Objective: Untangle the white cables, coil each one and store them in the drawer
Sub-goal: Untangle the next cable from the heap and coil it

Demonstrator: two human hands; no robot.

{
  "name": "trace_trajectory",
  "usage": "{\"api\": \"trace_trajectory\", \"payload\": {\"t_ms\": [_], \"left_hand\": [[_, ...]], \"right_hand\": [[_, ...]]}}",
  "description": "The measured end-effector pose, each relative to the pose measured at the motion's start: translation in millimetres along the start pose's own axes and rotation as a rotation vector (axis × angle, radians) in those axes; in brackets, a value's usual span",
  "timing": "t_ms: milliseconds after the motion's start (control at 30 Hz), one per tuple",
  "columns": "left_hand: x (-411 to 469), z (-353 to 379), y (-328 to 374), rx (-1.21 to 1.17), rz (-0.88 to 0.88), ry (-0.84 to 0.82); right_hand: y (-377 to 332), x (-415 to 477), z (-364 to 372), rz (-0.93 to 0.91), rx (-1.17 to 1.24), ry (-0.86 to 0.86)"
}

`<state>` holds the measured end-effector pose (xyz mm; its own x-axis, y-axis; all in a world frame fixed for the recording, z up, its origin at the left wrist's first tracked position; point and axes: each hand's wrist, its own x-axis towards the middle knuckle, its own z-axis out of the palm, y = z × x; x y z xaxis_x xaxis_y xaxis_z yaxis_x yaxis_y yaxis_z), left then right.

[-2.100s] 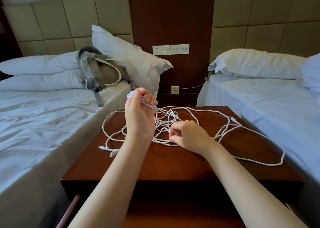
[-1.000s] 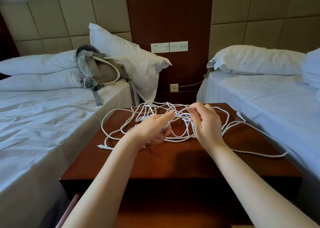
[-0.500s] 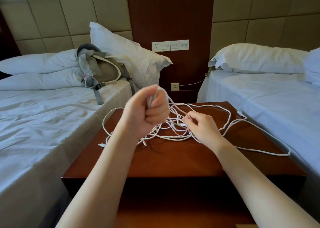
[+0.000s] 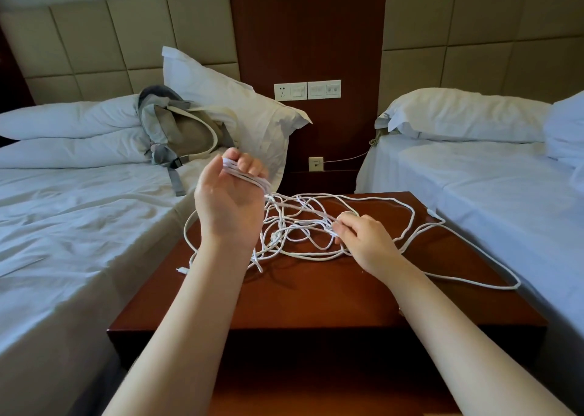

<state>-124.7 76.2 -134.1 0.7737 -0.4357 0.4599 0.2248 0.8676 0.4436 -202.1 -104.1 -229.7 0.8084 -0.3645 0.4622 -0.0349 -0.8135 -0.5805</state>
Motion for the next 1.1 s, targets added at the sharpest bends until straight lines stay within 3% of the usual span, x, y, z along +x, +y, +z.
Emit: {"api": "trace_trajectory", "payload": {"t_ms": [100, 167, 267, 333, 400, 500, 567, 633, 767, 833, 967, 1100], "left_hand": [[7.2, -6.9, -1.2, 0.069, 0.13, 0.212], [9.2, -15.3, -3.3, 0.219, 0.214, 0.311], [8.0, -33.0, -13.3, 0.85, 0.343, 0.378], [6.3, -40.4, -20.4, 1.319, 0.38, 0.336], [5.2, -38.8, -25.6, 1.691, 0.243, 0.21], [1.8, -33.4, -31.4, 1.998, 0.041, 0.023], [-3.5, -31.6, -34.4, 1.978, 0.039, -0.1], [-6.8, -28.7, -36.0, 1.948, -0.075, -0.181], [-9.4, -21.2, -35.0, 1.582, -0.612, -0.3], [-11.6, -22.0, -34.1, 1.39, -0.797, -0.367], [-12.8, -25.8, -32.9, 1.062, -0.952, -0.456], [-12.7, -25.6, -31.9, 0.731, -0.952, -0.509]], "right_hand": [[-4.2, -1.2, 1.2, -0.099, -0.118, -0.031], [-6.9, -0.3, 3.0, -0.178, -0.203, 0.035], [-12.4, -0.3, 4.6, -0.381, -0.275, 0.227], [-14.3, -0.6, 5.0, -0.435, -0.279, 0.293], [-14.8, -0.2, 5.4, -0.448, -0.28, 0.357], [-11.3, 1.3, 5.1, -0.424, -0.259, 0.437], [-9.2, 2.4, 5.6, -0.4, -0.24, 0.455], [-9.6, 2.0, 6.2, -0.39, -0.226, 0.453], [-14.2, -0.2, 3.3, -0.365, -0.143, 0.458], [-14.1, -0.5, 2.4, -0.39, -0.122, 0.433], [-17.7, -1.3, 3.0, -0.392, -0.082, 0.365], [-24.4, -4.1, 4.4, -0.239, 0.04, 0.205]]}}
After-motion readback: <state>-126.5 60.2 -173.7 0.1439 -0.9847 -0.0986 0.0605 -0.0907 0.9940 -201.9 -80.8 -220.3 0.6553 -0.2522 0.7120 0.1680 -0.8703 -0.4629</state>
